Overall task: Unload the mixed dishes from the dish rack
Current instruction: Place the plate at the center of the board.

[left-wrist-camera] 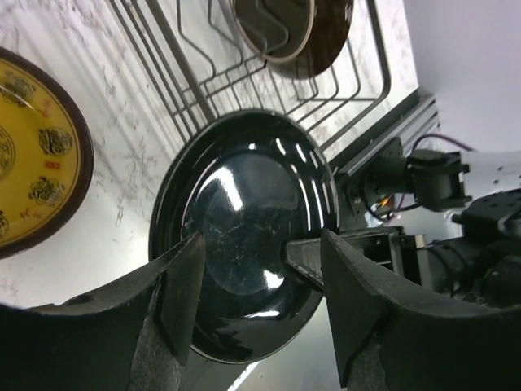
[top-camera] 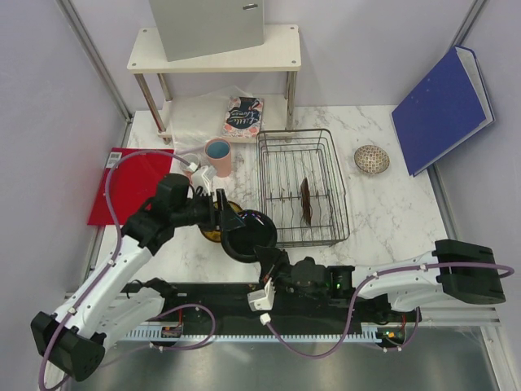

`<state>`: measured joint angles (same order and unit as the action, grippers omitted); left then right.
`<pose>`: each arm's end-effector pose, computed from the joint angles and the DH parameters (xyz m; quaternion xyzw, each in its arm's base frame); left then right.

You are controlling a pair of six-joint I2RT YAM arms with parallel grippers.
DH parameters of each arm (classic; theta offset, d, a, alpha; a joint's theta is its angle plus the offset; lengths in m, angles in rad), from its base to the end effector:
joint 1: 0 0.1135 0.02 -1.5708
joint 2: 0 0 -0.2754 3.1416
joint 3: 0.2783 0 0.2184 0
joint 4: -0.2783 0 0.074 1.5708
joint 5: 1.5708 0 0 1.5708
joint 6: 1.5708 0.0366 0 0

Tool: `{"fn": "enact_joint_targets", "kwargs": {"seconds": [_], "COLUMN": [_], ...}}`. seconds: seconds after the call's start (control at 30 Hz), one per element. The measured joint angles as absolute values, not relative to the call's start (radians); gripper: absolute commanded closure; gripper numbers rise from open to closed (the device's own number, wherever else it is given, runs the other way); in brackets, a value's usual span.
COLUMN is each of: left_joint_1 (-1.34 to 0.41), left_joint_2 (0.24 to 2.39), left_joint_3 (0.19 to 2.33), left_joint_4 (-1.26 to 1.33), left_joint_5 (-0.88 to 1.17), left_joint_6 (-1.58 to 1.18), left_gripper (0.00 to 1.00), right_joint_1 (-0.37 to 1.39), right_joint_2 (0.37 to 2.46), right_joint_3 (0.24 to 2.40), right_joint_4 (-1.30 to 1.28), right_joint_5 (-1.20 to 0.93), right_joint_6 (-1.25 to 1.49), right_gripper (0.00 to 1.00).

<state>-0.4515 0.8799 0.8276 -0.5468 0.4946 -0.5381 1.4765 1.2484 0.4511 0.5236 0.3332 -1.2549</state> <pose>0.1230 -0.0789 0.3148 0.0771 0.8615 -0.4055 0.2957 0.0333 0.2248 0.2370 -0.7491 0.2581 -0.0655 0.6066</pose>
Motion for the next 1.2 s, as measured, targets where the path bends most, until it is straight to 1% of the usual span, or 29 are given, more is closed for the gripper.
{"fn": "enact_joint_targets", "kwargs": {"seconds": [0.1, 0.33, 0.47, 0.67, 0.8, 0.9, 1.0, 1.03, 1.1, 1.13, 1.2], "left_joint_1": [-0.48, -0.487, -0.484, -0.484, -0.484, -0.484, -0.479, -0.472, -0.464, -0.461, -0.456], "left_joint_2": [0.871, 0.802, 0.782, 0.829, 0.82, 0.788, 0.771, 0.774, 0.789, 0.799, 0.813], "left_joint_3": [0.805, 0.805, 0.824, 0.829, 0.811, 0.793, 0.78, 0.773, 0.759, 0.75, 0.733], "left_joint_4": [-0.575, -0.632, -0.657, -0.653, -0.612, -0.564, -0.523, -0.515, -0.495, -0.487, -0.478], "left_joint_5": [0.462, 0.319, 0.24, 0.251, 0.313, 0.379, 0.418, 0.421, 0.42, 0.418, 0.415], "left_joint_6": [-0.531, -0.53, -0.53, -0.532, -0.54, -0.549, -0.55, -0.551, -0.548, -0.547, -0.543], "left_gripper": [0.34, 0.34, 0.34, 0.34, 0.34, 0.38, 0.48, 0.55, 0.61, 0.63, 0.63], "right_joint_1": [1.477, 1.476, 1.474, 1.473, 1.473, 1.468, 1.467, 1.466, 1.463, 1.463, 1.462], "right_joint_2": [1.259, 1.264, 1.214, 1.164, 1.172, 1.198, 1.229, 1.235, 1.248, 1.256, 1.267], "right_joint_3": [0.457, 0.458, 0.458, 0.458, 0.458, 0.458, 0.458, 0.459, 0.459, 0.459, 0.459], "right_joint_4": [0.529, 0.515, 0.516, 0.524, 0.528, 0.545, 0.572, 0.584, 0.589, 0.59, 0.586], "right_joint_5": [0.335, 0.349, 0.384, 0.401, 0.4, 0.396, 0.398, 0.401, 0.406, 0.41, 0.417], "right_joint_6": [-1.272, -1.288, -1.291, -1.295, -1.299, -1.299, -1.306, -1.306, -1.306, -1.306, -1.306], "right_gripper": [1.0, 1.0, 1.0, 1.0, 1.0, 1.0, 1.0, 1.0, 1.0, 1.0, 1.0]}}
